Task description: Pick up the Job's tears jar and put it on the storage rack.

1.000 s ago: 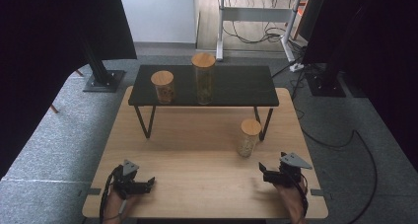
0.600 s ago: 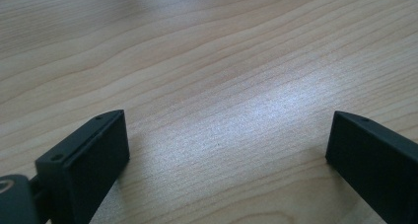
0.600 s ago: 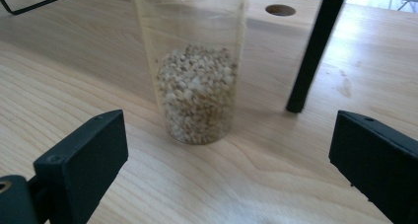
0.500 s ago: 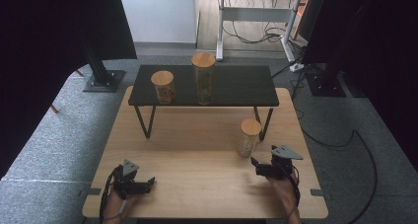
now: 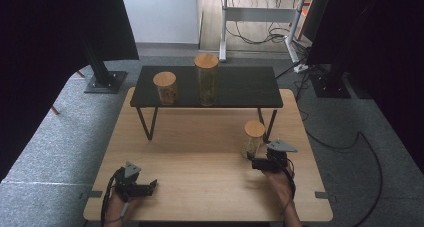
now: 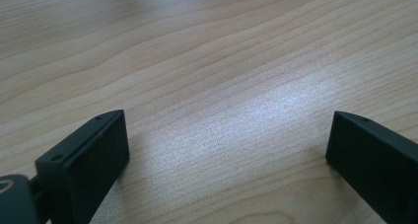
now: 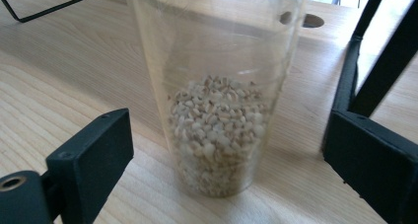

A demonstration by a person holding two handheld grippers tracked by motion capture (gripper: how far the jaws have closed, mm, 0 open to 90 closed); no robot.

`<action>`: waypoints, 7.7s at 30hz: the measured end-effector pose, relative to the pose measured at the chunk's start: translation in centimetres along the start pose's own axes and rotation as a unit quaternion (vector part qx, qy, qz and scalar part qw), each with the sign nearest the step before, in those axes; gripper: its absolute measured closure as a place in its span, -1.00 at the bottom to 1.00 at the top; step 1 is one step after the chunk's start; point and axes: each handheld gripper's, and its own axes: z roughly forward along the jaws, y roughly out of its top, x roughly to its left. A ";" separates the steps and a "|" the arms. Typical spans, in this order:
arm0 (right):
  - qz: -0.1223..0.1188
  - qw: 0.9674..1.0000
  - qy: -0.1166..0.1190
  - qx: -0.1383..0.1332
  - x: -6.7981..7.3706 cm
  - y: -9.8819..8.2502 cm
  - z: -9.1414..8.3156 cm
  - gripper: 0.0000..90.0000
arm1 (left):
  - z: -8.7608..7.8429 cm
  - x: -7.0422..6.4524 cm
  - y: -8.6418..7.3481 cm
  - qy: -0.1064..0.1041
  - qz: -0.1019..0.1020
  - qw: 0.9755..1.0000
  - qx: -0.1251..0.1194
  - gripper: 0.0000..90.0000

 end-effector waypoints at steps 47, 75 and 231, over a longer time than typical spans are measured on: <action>-0.034 0.999 0.006 0.026 1.1 1.9 3.0 -0.44 | 0.0 0.0 0.0 -0.003 0.002 1.000 -0.001 -0.95; -0.031 0.999 0.015 0.012 2.3 8.2 -1.0 -0.44 | 0.0 0.0 0.0 -0.005 0.004 1.000 -0.002 -0.95; -0.040 0.999 0.009 -0.009 1.1 18.5 -5.0 -0.96 | -0.1 -0.2 -0.1 -0.015 0.012 1.000 -0.001 -0.95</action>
